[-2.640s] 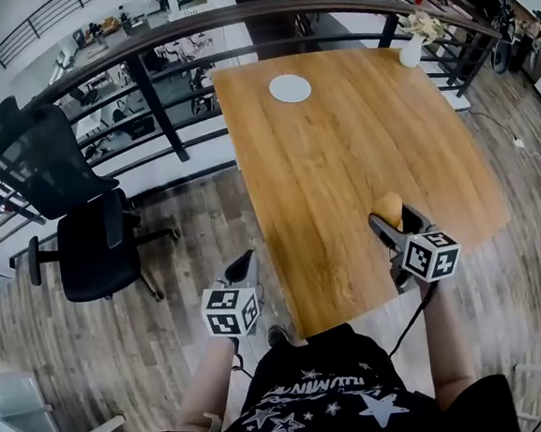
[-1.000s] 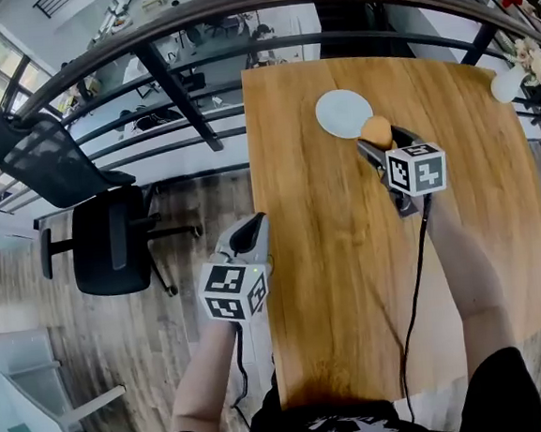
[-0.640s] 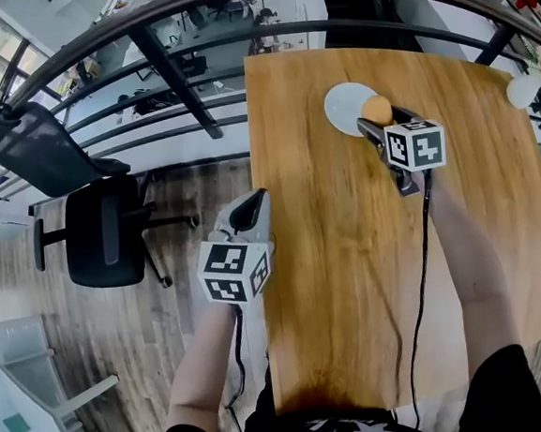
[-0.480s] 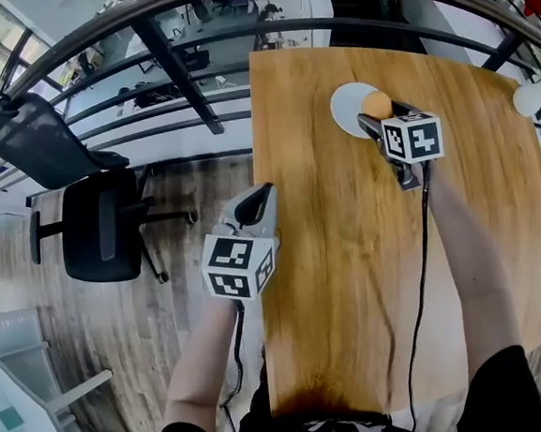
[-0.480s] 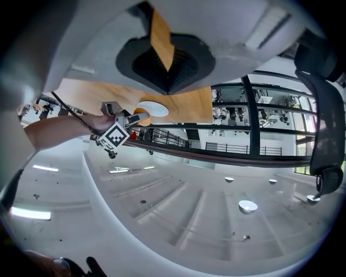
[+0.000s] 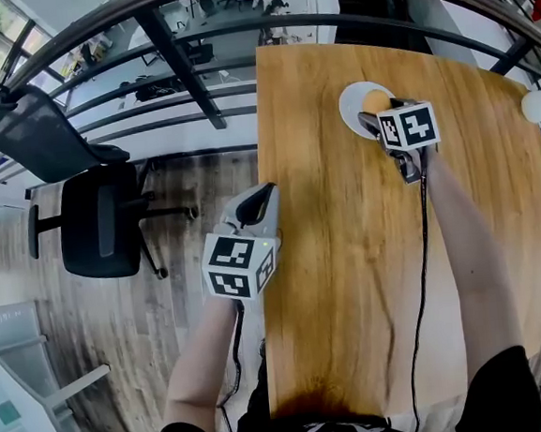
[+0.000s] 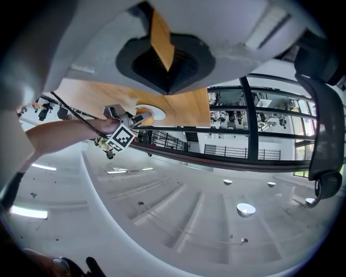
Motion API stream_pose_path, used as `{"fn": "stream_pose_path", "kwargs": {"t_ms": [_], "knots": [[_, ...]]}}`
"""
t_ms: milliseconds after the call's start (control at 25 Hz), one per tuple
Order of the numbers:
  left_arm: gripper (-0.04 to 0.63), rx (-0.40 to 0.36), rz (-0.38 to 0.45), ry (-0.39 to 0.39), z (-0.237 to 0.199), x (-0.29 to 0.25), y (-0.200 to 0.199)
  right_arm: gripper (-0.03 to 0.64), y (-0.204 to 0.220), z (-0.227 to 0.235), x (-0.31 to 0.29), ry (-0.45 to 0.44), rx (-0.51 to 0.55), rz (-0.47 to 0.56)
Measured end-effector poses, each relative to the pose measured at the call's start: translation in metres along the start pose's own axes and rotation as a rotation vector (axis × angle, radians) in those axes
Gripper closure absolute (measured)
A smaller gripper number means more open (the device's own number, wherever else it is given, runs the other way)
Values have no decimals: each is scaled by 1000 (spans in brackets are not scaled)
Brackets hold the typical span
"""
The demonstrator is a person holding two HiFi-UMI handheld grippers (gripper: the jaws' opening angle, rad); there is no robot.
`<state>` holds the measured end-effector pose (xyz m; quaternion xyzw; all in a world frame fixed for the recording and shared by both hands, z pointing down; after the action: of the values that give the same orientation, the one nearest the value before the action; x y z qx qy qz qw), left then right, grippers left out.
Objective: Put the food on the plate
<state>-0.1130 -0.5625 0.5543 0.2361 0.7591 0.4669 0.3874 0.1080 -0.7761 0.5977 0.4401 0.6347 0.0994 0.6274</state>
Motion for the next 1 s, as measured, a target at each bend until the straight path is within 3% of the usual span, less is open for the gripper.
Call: {"fn": "stream_pose_path", "kwargs": {"t_ms": [200,320,400,760,1000], "knots": [[594,8,1,-5,-3,2,2,259,-2,-1,-3,8,-4,5],[594,8,-1,-7,-4,3,2,195,3,-2,-7,16,76,-17],[594,10,-2,-10,-3,4,2,186,5,-2,-6,21,96,-12],[594,19,-19,-1,2,10,9,181,8,-2,1,-20,-65,1],[594,19,-16,-5,5,20,9,181,17,2,16,-11,-75,-3]]}}
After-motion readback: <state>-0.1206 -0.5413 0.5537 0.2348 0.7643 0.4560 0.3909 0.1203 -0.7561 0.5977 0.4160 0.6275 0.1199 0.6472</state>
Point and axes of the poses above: the fingertips, and each gripper's own axes: x backward along the fingers, z to its right, y out of its underside, the point moved 3 cm from there along x, backward along the fingers, and after that the axes turned 13 degrees about y, right-handed, at the moved point
